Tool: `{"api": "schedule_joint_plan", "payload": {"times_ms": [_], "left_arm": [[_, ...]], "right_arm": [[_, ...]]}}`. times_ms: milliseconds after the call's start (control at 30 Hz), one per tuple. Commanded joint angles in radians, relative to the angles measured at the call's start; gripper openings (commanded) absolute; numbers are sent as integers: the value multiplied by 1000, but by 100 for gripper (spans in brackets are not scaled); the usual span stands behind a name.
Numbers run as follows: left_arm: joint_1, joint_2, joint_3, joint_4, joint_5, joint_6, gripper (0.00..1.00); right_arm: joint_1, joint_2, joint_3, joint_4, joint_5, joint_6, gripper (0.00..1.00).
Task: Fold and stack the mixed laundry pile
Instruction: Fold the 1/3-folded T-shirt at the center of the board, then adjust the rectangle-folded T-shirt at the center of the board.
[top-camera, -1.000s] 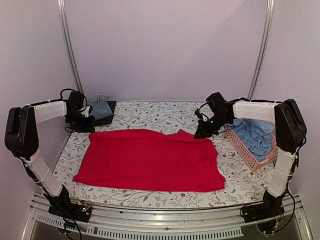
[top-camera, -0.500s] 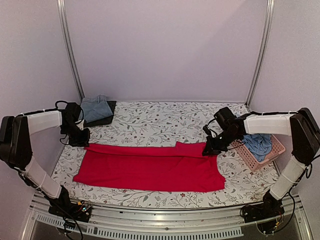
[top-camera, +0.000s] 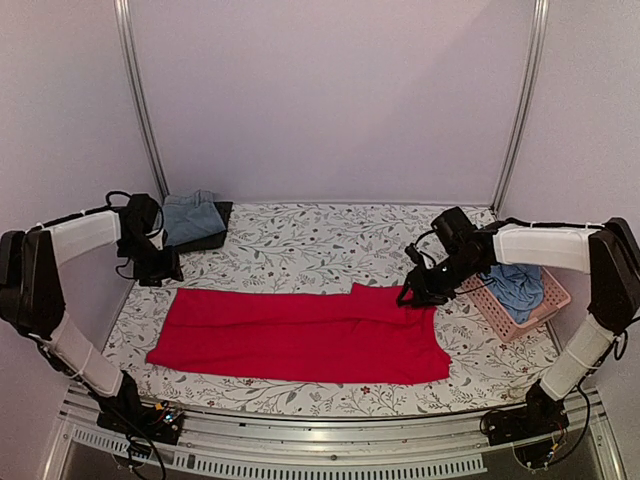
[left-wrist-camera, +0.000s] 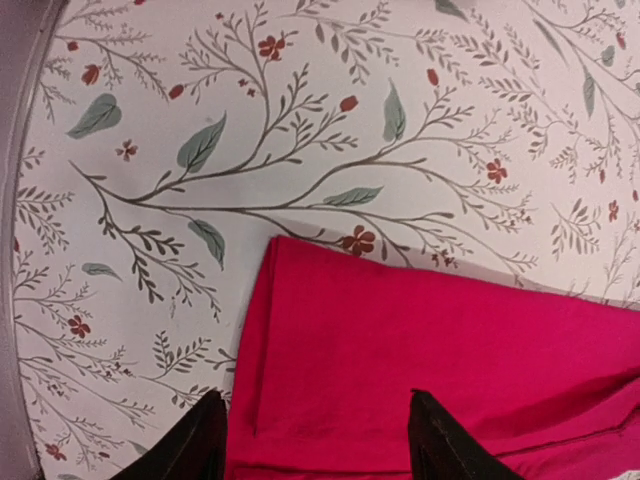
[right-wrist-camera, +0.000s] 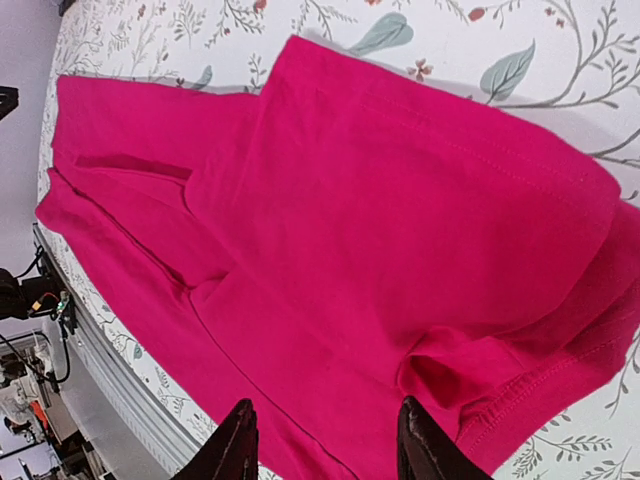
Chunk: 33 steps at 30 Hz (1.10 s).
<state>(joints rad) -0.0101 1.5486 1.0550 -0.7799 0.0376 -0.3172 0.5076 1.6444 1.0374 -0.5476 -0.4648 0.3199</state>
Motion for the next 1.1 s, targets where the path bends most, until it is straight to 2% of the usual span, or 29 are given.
{"api": "schedule_joint_plan", "payload": {"times_ms": [0,167,300,367,500,633,833,1067], "left_arm": [[-4,15,60,33,160,42,61],[-69,76,99,93,268,65,60],[-144,142,168,92,256,75,60],[-168,167,187,86,245,71,60],[-209,197,198,103,255,65,60],[-289,254,249,177,392,80,62],[-451,479,540,244,490,32,57],[-579,773,844,229,511,-5,50]], "right_arm": [[-63,-43,52,-9,-25,-13,47],[-66,102,155,-23,-36,-41,47],[-65,206,209,-36,-8,-44,48],[-65,238,220,-46,14,-42,52],[-66,266,222,-58,70,-40,60],[-69,235,219,-56,73,-34,60],[-146,124,181,-46,78,-4,60],[-169,152,162,-7,41,-10,56]]}}
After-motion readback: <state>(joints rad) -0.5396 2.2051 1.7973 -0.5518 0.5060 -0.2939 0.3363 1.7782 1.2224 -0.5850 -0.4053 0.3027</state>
